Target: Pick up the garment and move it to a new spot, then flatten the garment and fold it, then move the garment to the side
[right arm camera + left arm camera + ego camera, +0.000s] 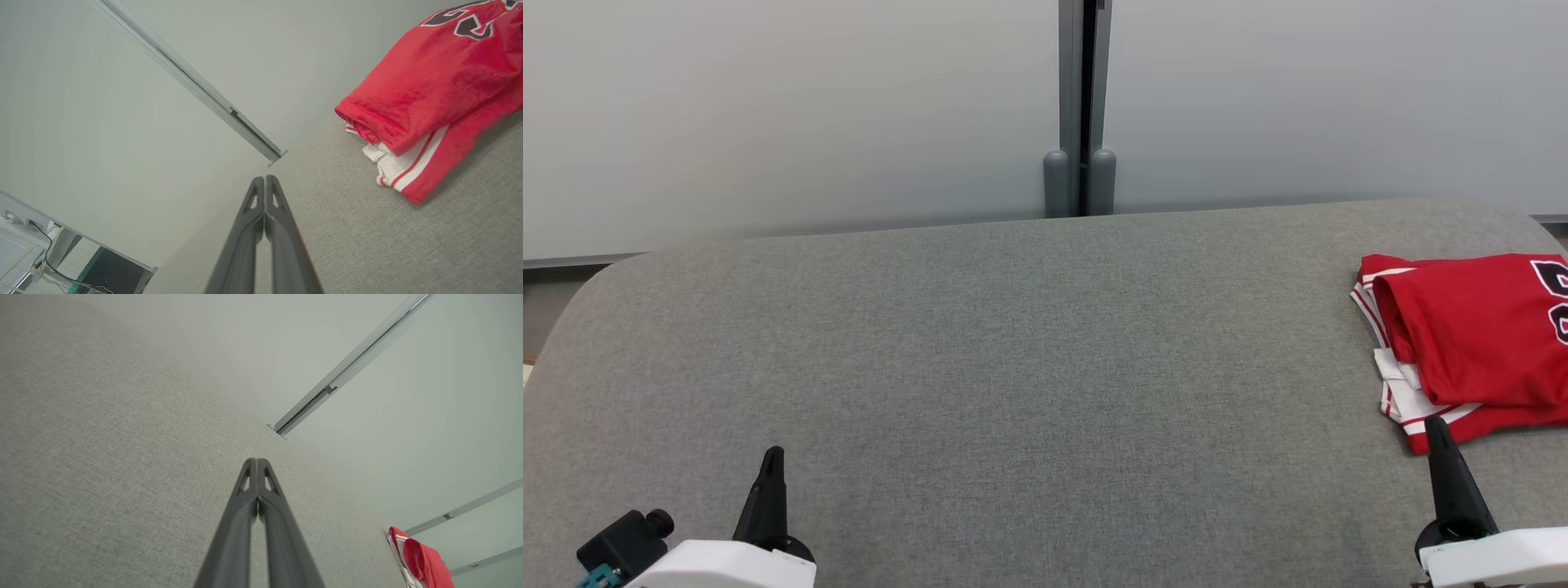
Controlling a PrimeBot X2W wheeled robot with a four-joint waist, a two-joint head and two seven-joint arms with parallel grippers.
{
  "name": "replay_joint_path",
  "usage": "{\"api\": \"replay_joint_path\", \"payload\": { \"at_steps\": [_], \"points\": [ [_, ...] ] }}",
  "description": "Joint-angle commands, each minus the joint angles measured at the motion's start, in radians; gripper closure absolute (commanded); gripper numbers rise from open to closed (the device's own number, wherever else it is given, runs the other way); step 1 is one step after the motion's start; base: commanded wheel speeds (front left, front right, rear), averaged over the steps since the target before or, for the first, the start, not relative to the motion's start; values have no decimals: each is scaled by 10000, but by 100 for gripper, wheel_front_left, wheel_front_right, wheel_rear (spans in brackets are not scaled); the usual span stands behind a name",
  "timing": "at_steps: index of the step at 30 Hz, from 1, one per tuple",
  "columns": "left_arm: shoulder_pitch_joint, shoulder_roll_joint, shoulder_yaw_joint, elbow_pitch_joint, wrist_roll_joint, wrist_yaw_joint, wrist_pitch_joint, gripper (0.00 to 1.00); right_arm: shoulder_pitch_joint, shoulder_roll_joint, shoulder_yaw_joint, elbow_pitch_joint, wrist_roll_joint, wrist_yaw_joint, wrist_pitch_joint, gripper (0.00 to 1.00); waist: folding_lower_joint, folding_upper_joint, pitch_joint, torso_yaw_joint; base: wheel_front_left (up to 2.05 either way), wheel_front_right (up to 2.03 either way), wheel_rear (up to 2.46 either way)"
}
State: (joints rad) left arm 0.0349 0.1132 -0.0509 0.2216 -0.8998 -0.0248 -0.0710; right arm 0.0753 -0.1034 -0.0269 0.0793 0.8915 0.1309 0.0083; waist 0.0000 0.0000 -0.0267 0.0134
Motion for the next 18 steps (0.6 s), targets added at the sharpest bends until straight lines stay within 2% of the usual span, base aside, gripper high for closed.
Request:
{"api": "replay_joint_path", "payload": {
  "at_steps": [1, 18],
  "points": [
    [-304, 29, 133, -93, -358, -92, 68, 100, -280, -29, -72, -30, 386, 4, 47, 100, 0, 0, 6, -3, 0, 0, 0],
    [-634, -133, 539, -15, -2107, -352, 526, 100, -704, 47, -191, 401, 2215, 3, 245, 100, 0, 0, 63, -28, 0, 0, 0]
  ]
}}
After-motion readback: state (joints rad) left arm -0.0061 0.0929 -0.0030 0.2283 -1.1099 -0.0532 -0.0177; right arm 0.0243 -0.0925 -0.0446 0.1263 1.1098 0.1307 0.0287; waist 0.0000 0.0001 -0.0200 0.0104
